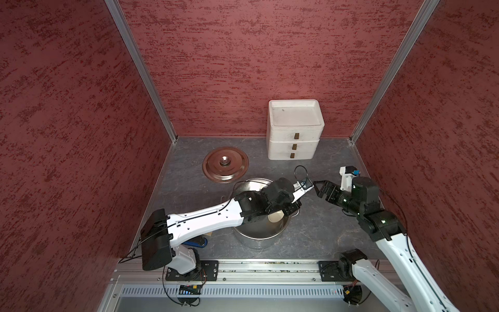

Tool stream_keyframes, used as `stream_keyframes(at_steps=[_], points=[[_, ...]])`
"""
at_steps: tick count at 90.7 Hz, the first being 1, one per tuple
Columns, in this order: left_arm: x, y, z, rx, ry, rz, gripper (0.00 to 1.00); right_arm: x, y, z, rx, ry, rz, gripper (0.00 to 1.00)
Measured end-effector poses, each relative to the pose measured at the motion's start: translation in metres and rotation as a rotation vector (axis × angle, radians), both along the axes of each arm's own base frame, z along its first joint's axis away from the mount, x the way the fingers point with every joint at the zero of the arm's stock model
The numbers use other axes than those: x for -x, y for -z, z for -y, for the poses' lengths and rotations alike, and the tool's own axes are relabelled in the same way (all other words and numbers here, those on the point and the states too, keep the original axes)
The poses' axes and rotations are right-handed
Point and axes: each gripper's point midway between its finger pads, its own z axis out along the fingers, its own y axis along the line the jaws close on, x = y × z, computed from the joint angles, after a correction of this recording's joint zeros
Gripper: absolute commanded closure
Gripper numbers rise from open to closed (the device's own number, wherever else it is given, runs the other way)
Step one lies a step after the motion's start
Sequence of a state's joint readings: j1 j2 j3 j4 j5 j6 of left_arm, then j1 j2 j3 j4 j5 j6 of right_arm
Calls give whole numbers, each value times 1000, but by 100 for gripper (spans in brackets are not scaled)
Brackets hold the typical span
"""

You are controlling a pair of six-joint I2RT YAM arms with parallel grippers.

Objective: Stir the soup with a spoon
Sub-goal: Stir the soup in the pan with a stick.

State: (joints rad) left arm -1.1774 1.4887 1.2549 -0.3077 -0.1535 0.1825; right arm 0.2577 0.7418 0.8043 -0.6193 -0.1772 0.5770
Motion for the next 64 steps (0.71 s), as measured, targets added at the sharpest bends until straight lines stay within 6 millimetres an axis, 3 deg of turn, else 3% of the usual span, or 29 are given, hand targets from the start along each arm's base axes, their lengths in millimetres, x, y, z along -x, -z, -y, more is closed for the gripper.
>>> stream_keyframes(at_steps=[10,29,50,64], points=[[23,6,-3,-12,14,-29,100,-3,3,-2,2,-4,-9,2],[62,13,-33,-15,-3,-93,100,-5,4,-4,-8,-12,1,2],[61,22,-88,-15,-154,-117,100,-6,7,-5,-19,-14,-5,2],[42,22,-133,3,-294,-121,100,-6,6,-6,-27,-17,-3,2]])
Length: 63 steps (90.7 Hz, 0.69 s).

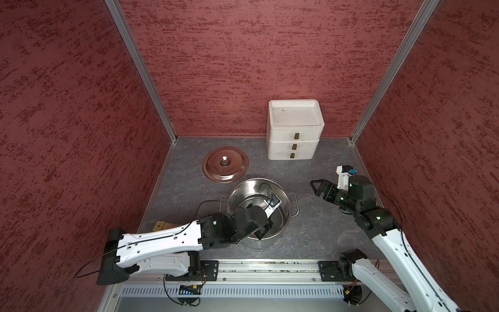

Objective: Stir the soup with a spoon
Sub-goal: Stir the soup in the pan with a stick.

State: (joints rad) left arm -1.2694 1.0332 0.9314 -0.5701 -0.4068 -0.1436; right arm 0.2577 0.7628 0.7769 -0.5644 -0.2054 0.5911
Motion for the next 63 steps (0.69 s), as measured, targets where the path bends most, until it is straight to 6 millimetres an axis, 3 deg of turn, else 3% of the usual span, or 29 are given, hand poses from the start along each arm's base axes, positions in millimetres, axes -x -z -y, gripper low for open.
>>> stream_keyframes(at_steps=[15,27,46,63], points=[[-33,-4,-52,27,-183,9,100,0,0,-1,-5,-1,-3,2],[-57,-9,-76,31,-278,24,100,0,0,-1,-6,-1,-3,2],[-92,-4,-78,7,-321,20,100,0,0,-1,-6,0,-4,2],[-128,-3,-56,-29,-289,39,100,1,1,0,-6,1,-7,2]])
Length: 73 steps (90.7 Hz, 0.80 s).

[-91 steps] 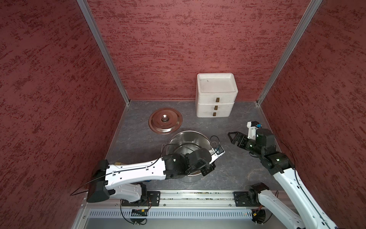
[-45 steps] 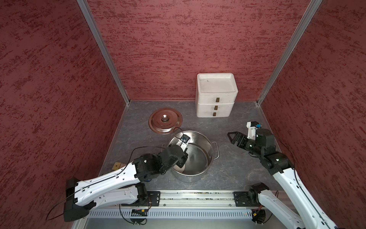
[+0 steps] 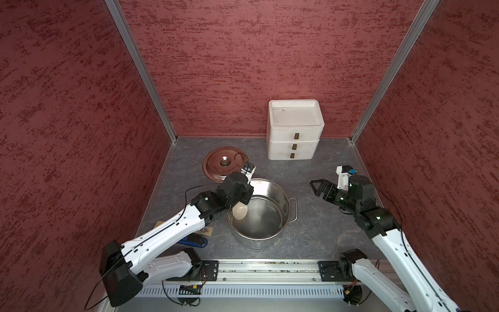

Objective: Stir the soup with a spoon
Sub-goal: Stir the soup in the pan with a stick.

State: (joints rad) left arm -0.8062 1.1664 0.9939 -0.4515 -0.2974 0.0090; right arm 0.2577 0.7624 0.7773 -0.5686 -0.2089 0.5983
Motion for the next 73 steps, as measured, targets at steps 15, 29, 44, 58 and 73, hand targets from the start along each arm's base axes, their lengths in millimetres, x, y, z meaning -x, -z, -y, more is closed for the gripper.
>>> stream_keyframes(at_steps=[15,29,44,58,73], points=[[-23,-8,36,4,84,21,100,1,-2,1,2,3,1,2],[-24,-10,71,31,187,21,100,2,-8,2,0,9,20,2],[2,-18,116,74,336,22,100,4,-8,3,2,11,20,2],[39,-29,150,113,468,23,100,4,-7,4,4,12,15,2],[79,-29,164,119,551,-15,100,4,-8,4,3,12,16,1]])
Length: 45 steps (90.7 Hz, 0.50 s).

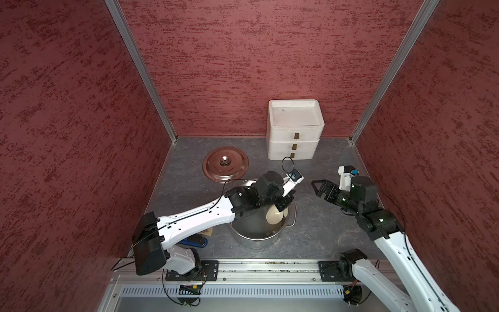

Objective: Stir the soup with a spoon
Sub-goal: Stir the soup in the pan with a stick.

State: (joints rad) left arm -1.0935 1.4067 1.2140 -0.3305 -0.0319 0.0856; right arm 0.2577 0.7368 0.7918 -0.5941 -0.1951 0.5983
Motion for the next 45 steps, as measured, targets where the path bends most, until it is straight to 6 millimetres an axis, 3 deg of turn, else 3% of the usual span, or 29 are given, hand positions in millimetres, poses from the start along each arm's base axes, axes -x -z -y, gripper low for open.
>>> stream_keyframes(at_steps=[24,45], points=[[58,0,-29,-4,18,-58,100,-1,7,-1,-8,-1,-8,1],[70,16,-71,-57,-64,-85,100,-3,11,-5,-14,-15,-18,2]])
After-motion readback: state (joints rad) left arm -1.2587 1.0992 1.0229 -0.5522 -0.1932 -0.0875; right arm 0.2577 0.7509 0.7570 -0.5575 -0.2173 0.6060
